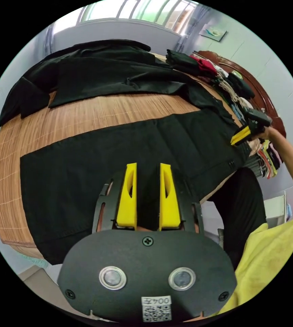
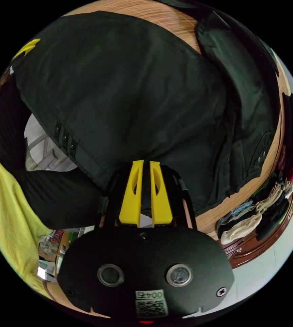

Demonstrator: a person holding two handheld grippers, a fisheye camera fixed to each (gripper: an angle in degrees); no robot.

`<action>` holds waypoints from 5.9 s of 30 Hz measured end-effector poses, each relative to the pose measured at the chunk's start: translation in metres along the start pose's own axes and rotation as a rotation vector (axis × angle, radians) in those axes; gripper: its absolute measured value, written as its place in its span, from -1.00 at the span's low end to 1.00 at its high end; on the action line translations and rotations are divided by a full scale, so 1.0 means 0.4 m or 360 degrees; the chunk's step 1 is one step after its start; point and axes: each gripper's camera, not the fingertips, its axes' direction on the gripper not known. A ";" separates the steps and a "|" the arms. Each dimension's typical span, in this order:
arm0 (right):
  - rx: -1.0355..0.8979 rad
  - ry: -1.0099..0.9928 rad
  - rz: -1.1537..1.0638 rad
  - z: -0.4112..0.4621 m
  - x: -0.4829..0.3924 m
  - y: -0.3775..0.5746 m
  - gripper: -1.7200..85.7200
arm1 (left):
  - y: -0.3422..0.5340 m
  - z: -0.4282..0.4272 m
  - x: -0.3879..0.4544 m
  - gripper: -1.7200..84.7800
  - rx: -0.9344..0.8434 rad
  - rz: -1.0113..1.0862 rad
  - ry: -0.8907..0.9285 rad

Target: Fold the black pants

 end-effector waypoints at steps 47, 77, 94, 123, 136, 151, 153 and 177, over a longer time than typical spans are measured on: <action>0.0005 -0.0332 0.0066 0.088 0.249 -0.136 -0.84 | -0.379 -0.054 -0.154 -0.57 0.0241 -0.0360 -0.0188; 0.0044 -0.0370 0.0063 0.132 0.181 -0.077 -0.86 | -0.635 0.043 -0.037 -0.79 -0.0206 0.0040 -0.1094; 0.0740 -0.0266 0.0819 0.205 -0.053 0.205 -0.81 | 0.065 -0.162 0.189 -0.90 -0.0136 0.0109 -0.0565; 0.1022 -0.0300 0.1001 0.222 -0.357 0.309 -0.75 | 0.083 -0.115 0.178 -0.95 -0.0339 0.0055 -0.0614; 0.1053 -0.0425 0.1029 0.208 -0.328 0.339 -0.79 | 0.075 -0.144 0.128 -0.94 -0.0340 0.0041 -0.0493; 0.1055 -0.0454 0.1007 0.171 -0.307 0.353 -0.82 | 0.059 -0.161 0.134 -0.95 -0.0353 0.0131 -0.0524; 0.1054 -0.0452 0.1007 0.167 -0.305 0.354 -0.82 | 0.056 -0.165 0.129 -0.95 -0.0350 0.0121 -0.0504; 0.1061 -0.0407 0.0934 0.103 -0.284 0.390 -0.75 | 0.017 -0.203 0.151 -0.93 -0.0373 0.0138 -0.0444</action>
